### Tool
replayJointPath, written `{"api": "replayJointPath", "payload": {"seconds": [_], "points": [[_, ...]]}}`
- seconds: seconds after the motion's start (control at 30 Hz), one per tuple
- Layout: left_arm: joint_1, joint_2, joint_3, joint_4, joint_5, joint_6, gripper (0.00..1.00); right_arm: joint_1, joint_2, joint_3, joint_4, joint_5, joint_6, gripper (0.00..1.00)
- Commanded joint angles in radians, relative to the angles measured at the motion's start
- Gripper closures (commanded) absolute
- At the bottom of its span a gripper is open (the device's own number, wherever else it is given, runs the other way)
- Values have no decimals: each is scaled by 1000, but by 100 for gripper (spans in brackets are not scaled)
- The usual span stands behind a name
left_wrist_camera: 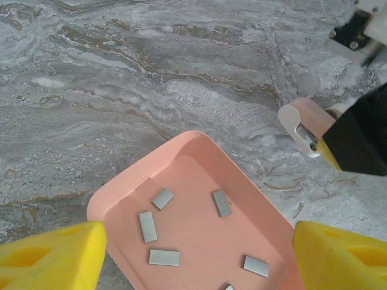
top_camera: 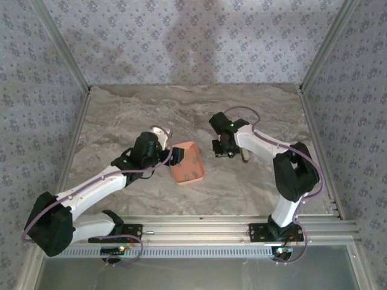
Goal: Load the staples into the stapler
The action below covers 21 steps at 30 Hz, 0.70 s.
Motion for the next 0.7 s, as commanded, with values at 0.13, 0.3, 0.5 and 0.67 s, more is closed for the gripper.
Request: {"api": "replayJointPath", "payload": {"seconds": [0.13,0.3,0.5,0.67], "points": [[13,-23,-5,-23,-16,18,19,-41,81,64,12,-9,-10,75],[17,-24,-8,-29,-21,9,19,-49,124,71,23,-39,-6,74],[18,-42,-30,-22,-27,-5,19,-49,156,69,8,-59,-12,70],[20,-50,-40,-11,-36,-5,19,-45,116,89,-40,-46,-33,56]]}}
